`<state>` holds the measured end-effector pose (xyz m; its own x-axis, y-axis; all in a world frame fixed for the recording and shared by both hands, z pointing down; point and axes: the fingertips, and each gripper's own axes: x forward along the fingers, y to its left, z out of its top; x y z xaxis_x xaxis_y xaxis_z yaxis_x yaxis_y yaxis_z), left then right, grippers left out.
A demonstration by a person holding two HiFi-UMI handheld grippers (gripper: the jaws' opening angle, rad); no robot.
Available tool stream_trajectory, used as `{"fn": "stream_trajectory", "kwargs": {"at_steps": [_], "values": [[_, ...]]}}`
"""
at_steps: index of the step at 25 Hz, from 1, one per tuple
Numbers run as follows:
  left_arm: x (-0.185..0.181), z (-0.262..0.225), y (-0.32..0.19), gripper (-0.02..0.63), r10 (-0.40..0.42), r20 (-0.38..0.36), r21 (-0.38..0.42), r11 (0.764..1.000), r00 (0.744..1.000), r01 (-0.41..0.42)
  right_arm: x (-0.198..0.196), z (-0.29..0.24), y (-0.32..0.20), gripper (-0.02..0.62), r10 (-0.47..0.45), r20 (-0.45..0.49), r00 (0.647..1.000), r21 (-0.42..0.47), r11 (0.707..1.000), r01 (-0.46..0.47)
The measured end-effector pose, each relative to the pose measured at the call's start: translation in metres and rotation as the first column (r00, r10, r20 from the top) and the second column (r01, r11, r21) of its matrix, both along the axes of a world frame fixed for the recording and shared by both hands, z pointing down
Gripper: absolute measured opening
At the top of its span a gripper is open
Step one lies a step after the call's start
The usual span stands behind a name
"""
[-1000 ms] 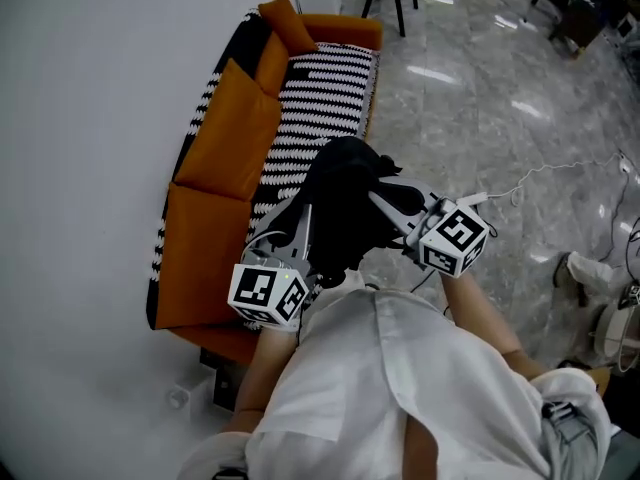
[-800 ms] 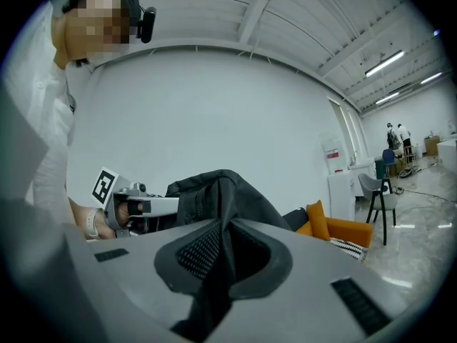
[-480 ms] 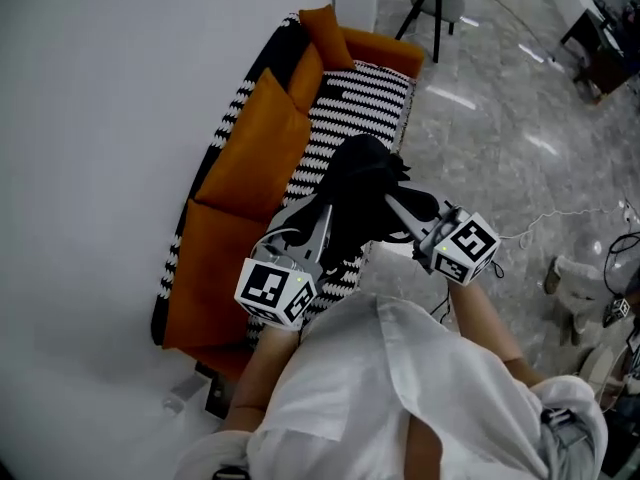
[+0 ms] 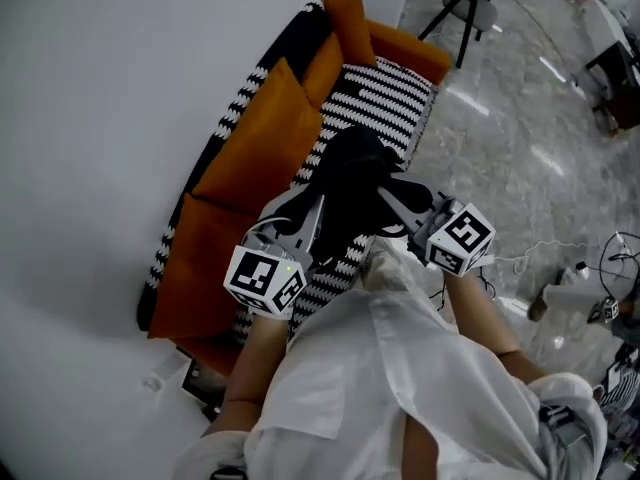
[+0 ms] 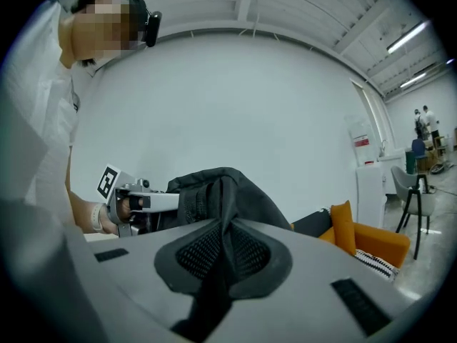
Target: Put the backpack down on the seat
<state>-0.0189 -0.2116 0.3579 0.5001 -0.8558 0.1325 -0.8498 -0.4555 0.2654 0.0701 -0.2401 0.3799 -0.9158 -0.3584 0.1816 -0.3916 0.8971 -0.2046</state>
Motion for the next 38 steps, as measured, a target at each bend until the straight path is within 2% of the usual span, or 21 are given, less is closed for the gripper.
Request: {"fn": "stream_trajectory", "kwargs": {"at_steps": [4,9,18,23,28,33,38], "values": [[-0.013,0.016,-0.014,0.025,-0.126,-0.008,-0.039,0.991,0.992,0.126,-0.018,0.017,-0.028,0.044,-0.143,-0.009,0.99,-0.044,0.989,0.142],[-0.037,0.031,-0.029,0.025,-0.273,0.002,-0.06,0.96,0.962,0.273,-0.053,0.033,-0.057,0.044,-0.321,-0.026,0.947,-0.053,0.946,0.319],[-0.078,0.064,-0.016,0.025,-0.446,-0.003,-0.1,0.891,0.895,0.444,-0.107,0.068,-0.059,0.044,-0.491,-0.043,0.87,-0.099,0.868,0.486],[-0.099,0.091,0.003,0.025,-0.497,-0.019,-0.142,0.86,0.868,0.489,-0.134,0.098,-0.044,0.044,-0.546,-0.07,0.835,-0.143,0.834,0.534],[-0.109,0.125,0.016,0.025,-0.524,-0.029,-0.196,0.838,0.851,0.51,-0.149,0.135,-0.032,0.044,-0.566,-0.108,0.817,-0.206,0.817,0.539],[-0.131,0.164,0.023,0.026,-0.55,-0.004,-0.24,0.811,0.835,0.533,-0.171,0.173,-0.027,0.044,-0.572,-0.149,0.807,-0.255,0.811,0.527],[-0.142,0.198,0.027,0.026,-0.553,0.022,-0.286,0.795,0.833,0.535,-0.182,0.206,-0.023,0.044,-0.558,-0.176,0.811,-0.312,0.813,0.492]]}}
